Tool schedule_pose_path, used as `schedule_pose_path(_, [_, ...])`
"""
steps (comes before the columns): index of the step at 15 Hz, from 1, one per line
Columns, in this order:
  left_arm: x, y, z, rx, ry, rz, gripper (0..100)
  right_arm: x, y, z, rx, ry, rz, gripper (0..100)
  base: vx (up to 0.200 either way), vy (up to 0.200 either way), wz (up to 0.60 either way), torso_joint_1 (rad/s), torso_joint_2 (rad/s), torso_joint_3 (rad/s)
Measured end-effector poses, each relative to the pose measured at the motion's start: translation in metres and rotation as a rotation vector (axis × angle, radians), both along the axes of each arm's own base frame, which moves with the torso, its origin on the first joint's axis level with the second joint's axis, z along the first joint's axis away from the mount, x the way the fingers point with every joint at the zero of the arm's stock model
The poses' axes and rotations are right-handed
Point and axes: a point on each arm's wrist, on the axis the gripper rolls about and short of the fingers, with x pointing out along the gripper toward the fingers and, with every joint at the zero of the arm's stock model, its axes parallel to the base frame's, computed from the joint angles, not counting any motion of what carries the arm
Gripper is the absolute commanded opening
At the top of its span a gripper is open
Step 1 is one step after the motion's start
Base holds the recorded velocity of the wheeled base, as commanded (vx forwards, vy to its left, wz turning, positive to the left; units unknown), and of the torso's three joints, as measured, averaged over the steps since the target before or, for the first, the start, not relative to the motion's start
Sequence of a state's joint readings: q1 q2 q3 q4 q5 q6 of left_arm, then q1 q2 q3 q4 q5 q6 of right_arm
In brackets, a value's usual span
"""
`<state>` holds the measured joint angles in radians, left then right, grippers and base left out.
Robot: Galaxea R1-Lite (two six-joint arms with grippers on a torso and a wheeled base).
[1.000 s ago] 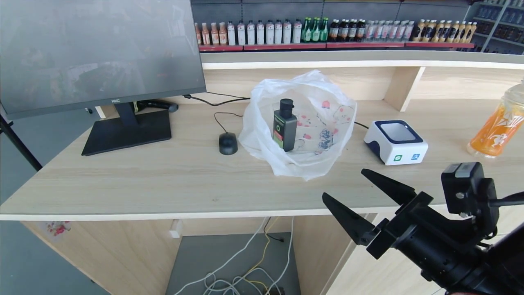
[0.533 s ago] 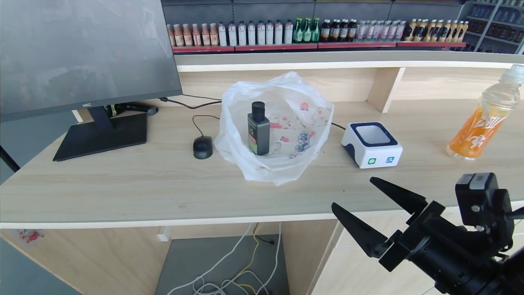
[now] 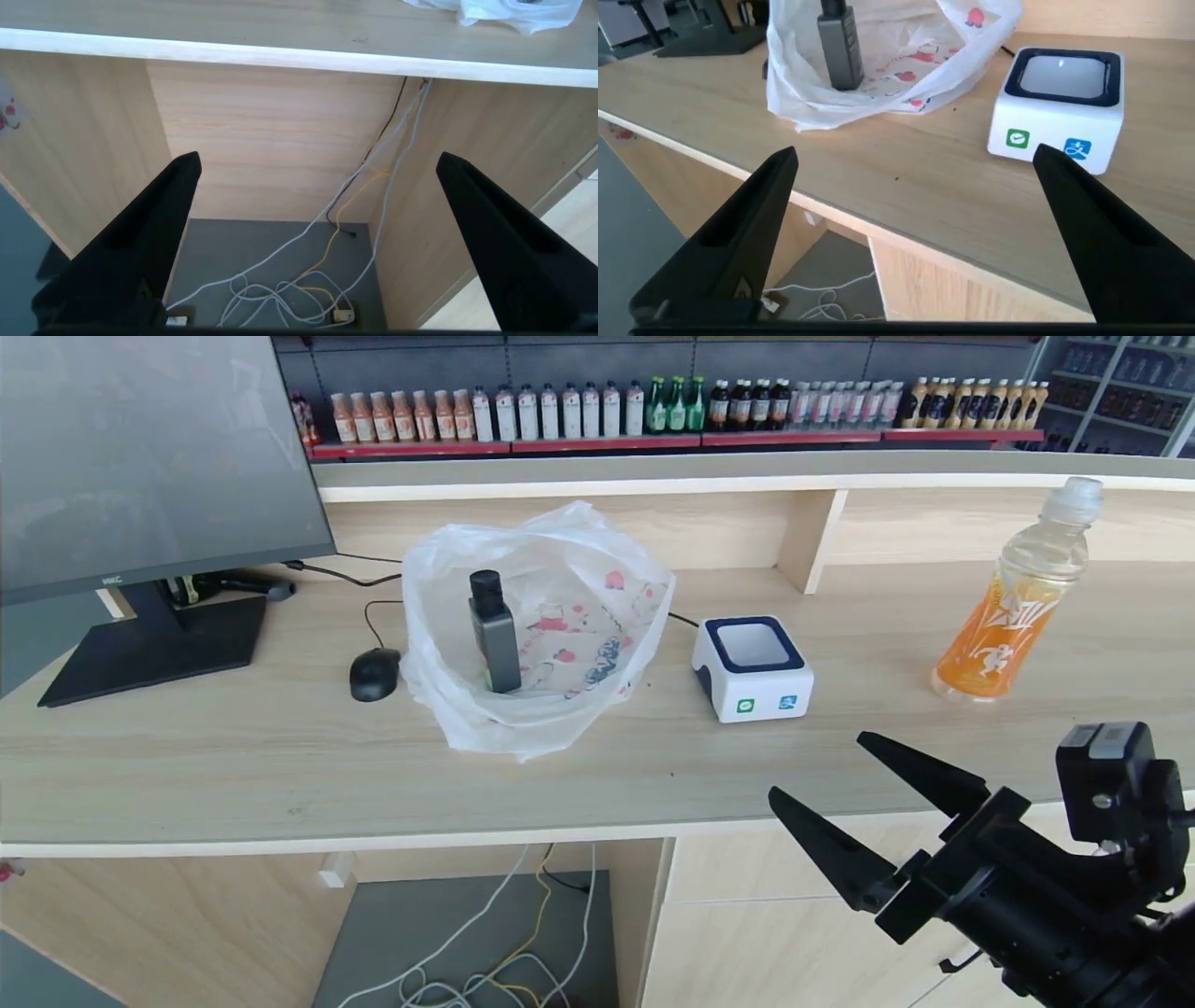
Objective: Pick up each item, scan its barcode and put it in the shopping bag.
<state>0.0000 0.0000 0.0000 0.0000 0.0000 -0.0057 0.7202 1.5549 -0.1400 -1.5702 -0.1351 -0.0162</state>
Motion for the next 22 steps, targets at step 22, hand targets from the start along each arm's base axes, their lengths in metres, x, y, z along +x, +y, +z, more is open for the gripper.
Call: schedule_pose_path(22, [0.0,0.0,0.0,0.005,0.0,0.0,100,0.012,-0.017,0.0,-0.038,-0.021,-0.107,100,0.0,-0.136,0.0,0.002,0.0,0.002])
